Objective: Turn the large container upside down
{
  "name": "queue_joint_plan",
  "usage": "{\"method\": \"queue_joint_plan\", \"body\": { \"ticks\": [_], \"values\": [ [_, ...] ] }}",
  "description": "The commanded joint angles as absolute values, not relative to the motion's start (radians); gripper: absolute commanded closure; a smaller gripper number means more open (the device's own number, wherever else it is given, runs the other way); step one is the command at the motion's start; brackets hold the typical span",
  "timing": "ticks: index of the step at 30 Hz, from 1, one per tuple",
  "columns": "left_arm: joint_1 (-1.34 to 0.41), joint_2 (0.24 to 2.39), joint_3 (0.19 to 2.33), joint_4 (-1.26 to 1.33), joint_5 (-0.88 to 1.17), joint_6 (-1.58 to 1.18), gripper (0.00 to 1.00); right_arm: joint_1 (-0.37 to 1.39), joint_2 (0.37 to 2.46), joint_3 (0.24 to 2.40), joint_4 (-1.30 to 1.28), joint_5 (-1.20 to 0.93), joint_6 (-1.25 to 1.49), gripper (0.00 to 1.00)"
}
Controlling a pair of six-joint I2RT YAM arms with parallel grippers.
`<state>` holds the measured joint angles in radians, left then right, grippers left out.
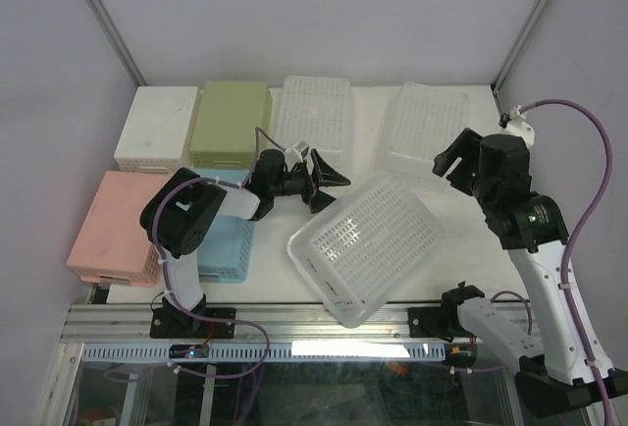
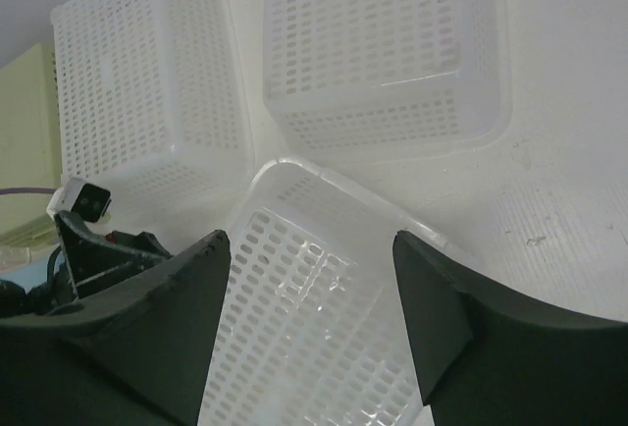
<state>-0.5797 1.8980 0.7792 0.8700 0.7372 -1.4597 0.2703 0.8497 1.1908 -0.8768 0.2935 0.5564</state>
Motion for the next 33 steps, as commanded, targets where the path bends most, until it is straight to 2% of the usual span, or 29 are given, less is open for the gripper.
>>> {"method": "queue_joint_plan", "body": {
  "ticks": [1,5,13,20,28,33],
  "values": [
    [-0.568,1.793,0.932,0.414,0.642,-1.115,0.01,0.272,0.826,1.214,-0.902,0.233,0.552,0.29],
    [-0.569,1.710,1.052,0.094,0.492,-0.920,0.01,0.272,0.821,1.179,-0.973,0.118,0.554,0.28],
    [-0.569,1.632,1.257,-0.232,0.255,-0.681,0.01,0.272,0.815,1.029,-1.070,-0.172,0.568,0.27],
    [-0.601,1.510,1.331,-0.317,0.076,-0.597,0.01,0.273,0.776,0.984,-1.144,-0.366,0.536,0.26],
    [-0.621,1.250,1.301,-0.352,-0.139,-0.541,0.01,0.281,0.612,0.707,-1.091,-0.563,0.660,0.26],
    [-0.620,1.182,1.273,-0.375,-0.185,-0.542,0.01,0.309,0.491,0.571,-0.946,-0.679,0.793,0.18]
  ]
}}
